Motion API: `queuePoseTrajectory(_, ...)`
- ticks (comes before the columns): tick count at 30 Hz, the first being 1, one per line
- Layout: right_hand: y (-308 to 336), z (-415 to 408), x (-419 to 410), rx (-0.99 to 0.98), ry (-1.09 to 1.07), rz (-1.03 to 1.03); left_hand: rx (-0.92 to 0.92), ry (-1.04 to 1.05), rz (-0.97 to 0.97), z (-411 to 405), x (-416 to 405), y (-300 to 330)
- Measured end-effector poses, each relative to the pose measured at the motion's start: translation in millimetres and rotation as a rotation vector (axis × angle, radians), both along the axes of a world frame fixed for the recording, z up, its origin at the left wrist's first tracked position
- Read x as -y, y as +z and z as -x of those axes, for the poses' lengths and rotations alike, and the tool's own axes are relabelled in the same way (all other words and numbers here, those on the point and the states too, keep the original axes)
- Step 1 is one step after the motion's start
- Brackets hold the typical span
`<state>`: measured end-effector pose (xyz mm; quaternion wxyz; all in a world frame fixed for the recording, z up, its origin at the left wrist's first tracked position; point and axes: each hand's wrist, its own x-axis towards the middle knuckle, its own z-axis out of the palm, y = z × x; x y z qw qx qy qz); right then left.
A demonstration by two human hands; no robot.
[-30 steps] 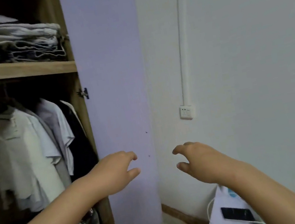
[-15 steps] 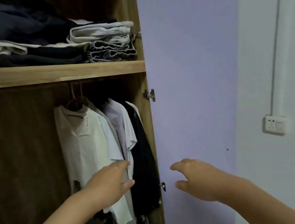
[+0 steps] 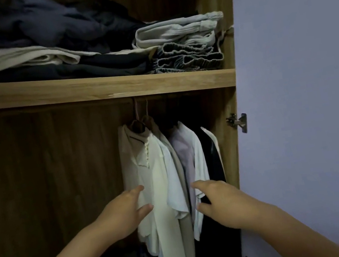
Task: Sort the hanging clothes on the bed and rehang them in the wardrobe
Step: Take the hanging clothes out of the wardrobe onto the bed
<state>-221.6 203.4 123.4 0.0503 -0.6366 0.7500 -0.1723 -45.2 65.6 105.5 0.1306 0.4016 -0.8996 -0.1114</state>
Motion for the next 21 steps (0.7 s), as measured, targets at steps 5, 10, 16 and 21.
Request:
queuePoseTrajectory(5,6,4,65,0.095,0.065,0.109,-0.045,0.072,-0.016,7,34,0)
queuePoseTrajectory(10,16,1,134,0.194,0.057,0.263,-0.083,0.057,-0.007,12,84,7)
queuePoseTrajectory(16,18,2,221,0.205,-0.039,0.367,-0.131,-0.035,-0.033,12,147,23)
queuePoseTrajectory(21,11,5,270,0.251,-0.172,0.427,-0.138,-0.082,-0.053,6,196,28)
